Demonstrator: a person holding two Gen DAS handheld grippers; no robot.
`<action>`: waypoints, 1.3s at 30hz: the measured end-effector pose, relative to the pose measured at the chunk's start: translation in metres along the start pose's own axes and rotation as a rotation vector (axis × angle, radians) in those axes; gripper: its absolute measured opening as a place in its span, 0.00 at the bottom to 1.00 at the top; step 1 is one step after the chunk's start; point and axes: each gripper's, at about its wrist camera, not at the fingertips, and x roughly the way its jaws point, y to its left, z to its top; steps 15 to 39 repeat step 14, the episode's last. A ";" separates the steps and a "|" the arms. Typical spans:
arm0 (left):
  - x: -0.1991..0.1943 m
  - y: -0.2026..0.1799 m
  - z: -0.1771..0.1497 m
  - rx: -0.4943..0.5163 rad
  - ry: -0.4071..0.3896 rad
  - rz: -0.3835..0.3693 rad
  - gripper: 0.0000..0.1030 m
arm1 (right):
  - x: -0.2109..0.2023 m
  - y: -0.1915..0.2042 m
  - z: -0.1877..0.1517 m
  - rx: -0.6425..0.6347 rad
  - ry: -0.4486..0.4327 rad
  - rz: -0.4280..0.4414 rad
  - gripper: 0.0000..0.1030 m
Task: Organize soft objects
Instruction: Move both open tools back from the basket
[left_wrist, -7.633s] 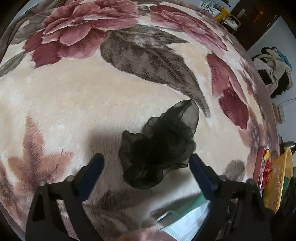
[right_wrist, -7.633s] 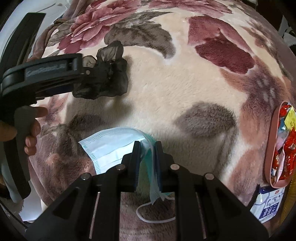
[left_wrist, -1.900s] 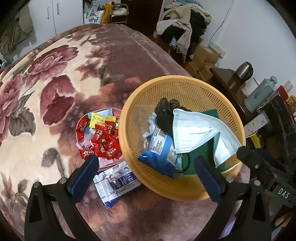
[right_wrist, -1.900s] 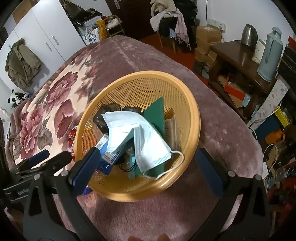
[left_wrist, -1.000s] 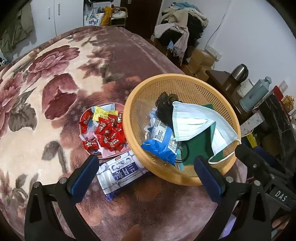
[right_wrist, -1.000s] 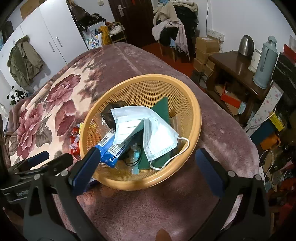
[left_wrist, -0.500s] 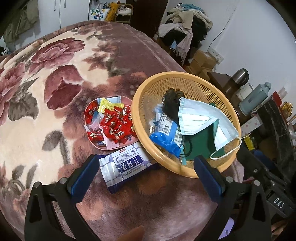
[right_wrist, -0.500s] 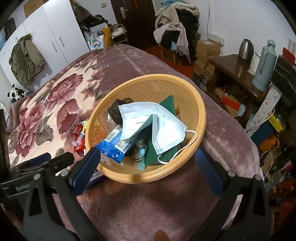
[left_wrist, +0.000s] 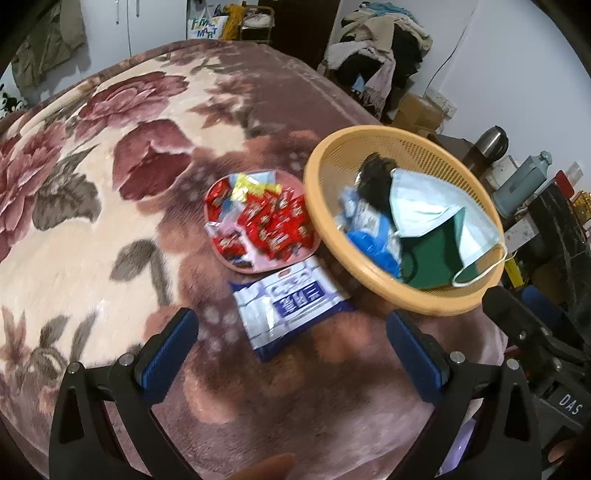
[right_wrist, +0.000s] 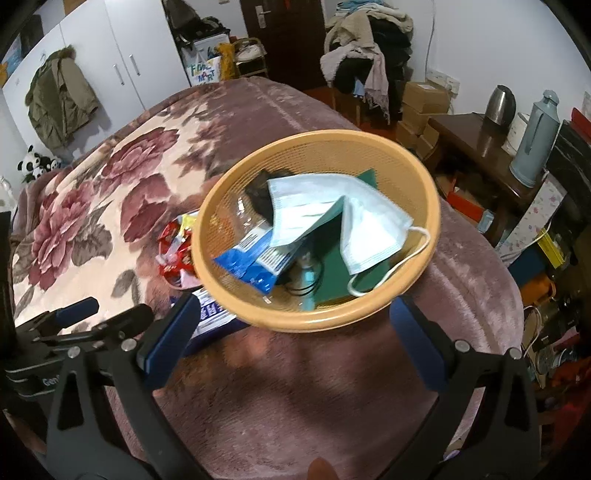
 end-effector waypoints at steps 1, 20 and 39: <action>0.000 0.005 -0.003 -0.004 0.004 0.003 0.99 | 0.001 0.004 -0.001 -0.006 0.003 0.000 1.00; -0.007 0.058 -0.030 -0.067 -0.002 0.034 0.99 | 0.010 0.069 -0.026 -0.110 0.031 0.045 1.00; -0.007 0.058 -0.030 -0.067 -0.002 0.034 0.99 | 0.010 0.069 -0.026 -0.110 0.031 0.045 1.00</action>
